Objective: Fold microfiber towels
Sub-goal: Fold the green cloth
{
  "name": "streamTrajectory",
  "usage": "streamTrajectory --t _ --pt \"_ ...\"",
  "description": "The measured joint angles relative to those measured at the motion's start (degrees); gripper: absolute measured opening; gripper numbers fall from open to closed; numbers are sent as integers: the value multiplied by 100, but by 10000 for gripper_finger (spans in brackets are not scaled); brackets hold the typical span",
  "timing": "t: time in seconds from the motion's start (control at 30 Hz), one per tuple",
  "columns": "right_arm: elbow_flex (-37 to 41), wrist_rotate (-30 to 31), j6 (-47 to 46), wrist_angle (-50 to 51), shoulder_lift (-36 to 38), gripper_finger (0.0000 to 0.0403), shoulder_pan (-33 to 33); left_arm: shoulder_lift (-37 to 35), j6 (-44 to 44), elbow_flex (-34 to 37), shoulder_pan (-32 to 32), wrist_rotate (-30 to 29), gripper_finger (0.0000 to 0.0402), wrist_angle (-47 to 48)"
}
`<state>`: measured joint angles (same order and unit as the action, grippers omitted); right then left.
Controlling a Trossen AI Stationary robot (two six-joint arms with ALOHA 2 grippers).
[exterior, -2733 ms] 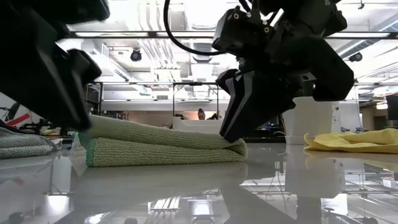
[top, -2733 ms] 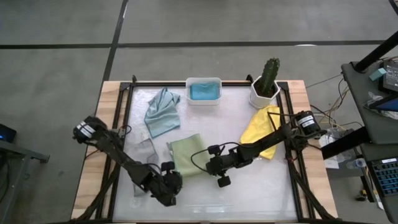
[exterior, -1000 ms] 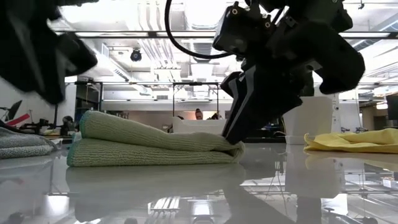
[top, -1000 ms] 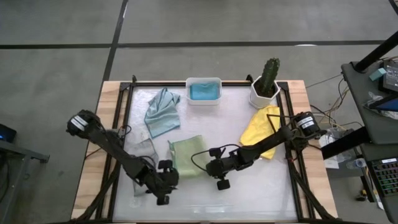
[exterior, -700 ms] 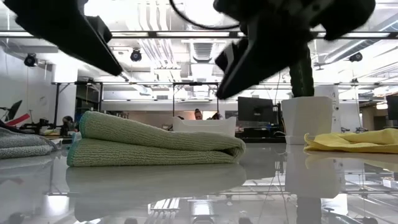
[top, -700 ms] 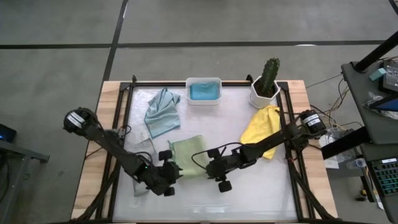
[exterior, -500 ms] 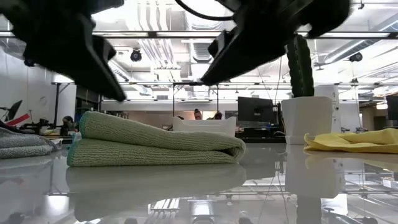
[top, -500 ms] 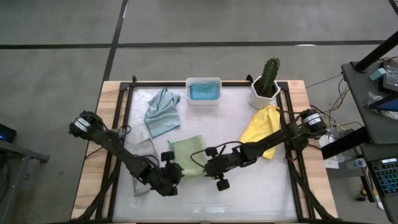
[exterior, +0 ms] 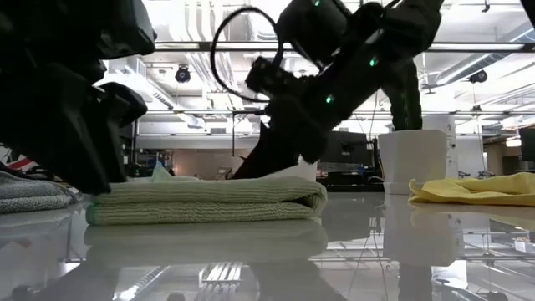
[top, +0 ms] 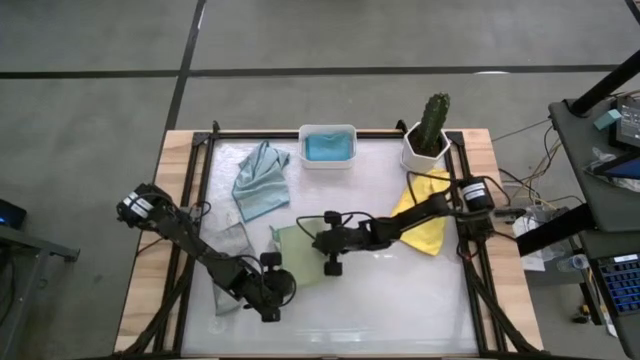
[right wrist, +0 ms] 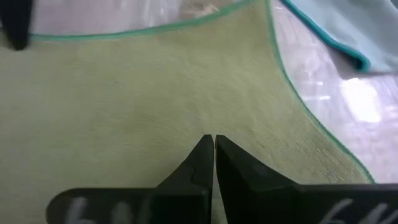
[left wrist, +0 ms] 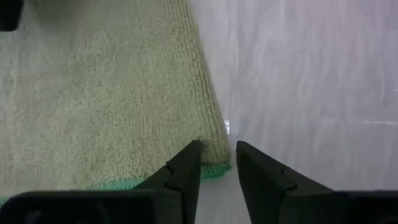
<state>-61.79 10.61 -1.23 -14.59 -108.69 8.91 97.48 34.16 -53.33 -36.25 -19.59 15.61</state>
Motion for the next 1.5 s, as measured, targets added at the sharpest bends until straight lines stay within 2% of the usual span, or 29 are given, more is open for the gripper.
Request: streamTrajectory --t 0.13,0.3,0.37,0.5,0.57,0.77,1.03,1.13,1.33,1.5 --pt "0 13 68 72 8 9 -30 -249 -15 -51 -1 318 88 237" --pt "-8 -8 523 11 146 9 -13 -862 -48 -129 95 273 88 1246" --pt "-11 -5 683 -4 148 9 -18 -1141 26 -96 196 -72 88 1578" --pt "12 -5 730 39 143 9 -18 -1478 498 143 436 -1362 88 1840" --pt "16 -7 734 104 143 9 0 -1592 576 300 577 -1657 88 1840" --pt "111 -11 727 103 143 9 59 -1628 1352 684 1050 -1558 102 1763" --pt "154 -16 724 107 143 9 59 -1568 3020 933 1471 -1498 178 1767" --pt "154 -16 683 99 143 9 59 -1458 3271 982 1547 -1506 194 1650" --pt "160 -24 681 101 143 9 59 -1264 3068 993 1554 -1426 193 1049" --pt "161 -24 681 101 143 9 59 -1230 2900 997 1556 -1394 154 990"
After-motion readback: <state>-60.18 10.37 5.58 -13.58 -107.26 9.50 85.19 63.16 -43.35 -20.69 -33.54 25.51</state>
